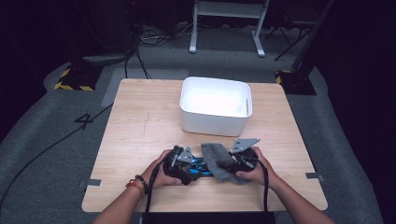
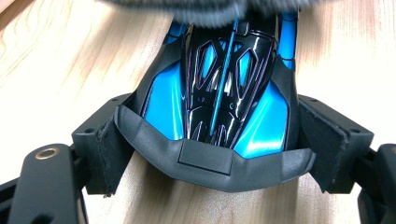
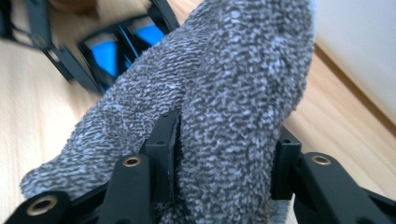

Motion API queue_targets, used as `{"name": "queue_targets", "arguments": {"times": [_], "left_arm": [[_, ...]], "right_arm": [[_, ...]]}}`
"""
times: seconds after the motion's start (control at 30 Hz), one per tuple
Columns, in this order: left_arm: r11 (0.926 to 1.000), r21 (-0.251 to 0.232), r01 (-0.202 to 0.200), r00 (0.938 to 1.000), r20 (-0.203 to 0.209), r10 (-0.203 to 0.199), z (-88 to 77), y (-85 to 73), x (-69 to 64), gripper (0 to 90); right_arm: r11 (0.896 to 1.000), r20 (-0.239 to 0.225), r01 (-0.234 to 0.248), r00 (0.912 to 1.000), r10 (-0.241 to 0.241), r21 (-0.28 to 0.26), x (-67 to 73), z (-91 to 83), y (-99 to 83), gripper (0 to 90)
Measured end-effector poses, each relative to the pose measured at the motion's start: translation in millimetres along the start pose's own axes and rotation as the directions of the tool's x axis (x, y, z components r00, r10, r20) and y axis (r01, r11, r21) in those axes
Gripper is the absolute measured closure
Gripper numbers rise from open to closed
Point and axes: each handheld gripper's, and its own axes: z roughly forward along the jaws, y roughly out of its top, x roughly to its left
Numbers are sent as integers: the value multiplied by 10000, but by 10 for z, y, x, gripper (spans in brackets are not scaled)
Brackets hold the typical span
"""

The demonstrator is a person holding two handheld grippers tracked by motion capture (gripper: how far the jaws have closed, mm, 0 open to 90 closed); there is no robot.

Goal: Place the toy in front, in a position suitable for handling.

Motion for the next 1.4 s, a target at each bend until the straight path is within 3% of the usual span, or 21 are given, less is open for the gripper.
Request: {"name": "queue_targets", "arguments": {"times": [0.13,0.17,0.2,0.23,0.27,0.33,0.37,0.4,0.47,0.5,0.57,0.63,0.67,0.73,0.8,0.9,0.97,1.0,1.07,1.23,1.4], "left_arm": [[10000,-9,-30,10000,21,30,-2,-3,3,199],[10000,-6,-37,10000,26,37,-2,-3,4,199],[10000,-3,-66,10000,47,66,-3,-3,7,199],[10000,-10,-75,10000,56,75,-3,-4,9,200],[10000,-12,-82,9999,63,82,-2,-3,9,200],[10000,-17,-87,9999,71,87,-3,-5,10,200],[9999,-56,-118,9999,93,119,-1,-7,14,200],[9999,-56,-118,9999,93,119,-1,-7,14,200],[9999,-95,-133,9999,106,134,3,-8,16,200],[9998,-135,-162,9998,118,164,11,-5,17,200],[9996,-200,-176,9998,132,179,20,-4,16,200],[9996,-219,-171,9998,131,174,23,-4,15,201],[9996,-214,-182,9997,137,185,24,-3,15,201],[9996,-212,-189,9997,137,192,23,-3,16,201],[9996,-222,-171,9998,129,174,24,-4,13,201],[9996,-247,-153,9998,131,156,26,-4,9,201],[9996,-254,-135,9998,123,138,26,-4,6,201],[9996,-261,-127,9999,110,130,26,-5,4,201],[9996,-241,-150,9998,109,153,24,-5,6,202],[9996,-239,-146,9998,110,149,24,-5,6,202],[9996,-229,-136,9999,99,139,24,-5,4,202]], "right_arm": [[9992,227,-258,9994,251,313,-93,-85,-94,553],[9980,538,-208,9984,176,597,-125,-113,-111,569],[9838,1809,103,9826,-432,1790,-182,-125,-151,585],[9824,1929,68,9803,-434,1866,-224,-130,-179,602],[9890,1582,-242,9874,9,1458,-262,-149,-192,632],[9919,1425,-335,9897,159,1221,-279,-167,-187,639],[9980,1418,-391,9894,318,490,-272,-198,-140,662],[9980,1418,-391,9894,318,490,-272,-198,-140,662],[9963,803,-702,9940,740,-491,-270,-223,-77,671],[9902,447,-821,9952,876,-1133,-254,-204,-5,672],[9871,236,-878,9955,918,-1341,-238,-129,64,666],[9881,121,-834,9962,857,-1294,-229,-69,93,656],[9923,-83,-688,9976,683,-1034,-205,74,141,641],[9963,147,-577,9982,587,-642,-192,193,165,635],[9950,165,-794,9966,805,-613,-222,235,151,647],[9951,281,-955,9950,961,-246,-295,212,120,680],[9961,764,-655,9952,609,594,-348,205,81,695],[9951,713,-585,9961,528,801,-375,204,39,699],[9943,369,-809,9962,785,688,-426,157,-23,701],[9932,300,-600,9979,572,1002,-424,46,-98,702],[9914,202,-610,9980,591,1158,-319,-116,-249,705]]}}
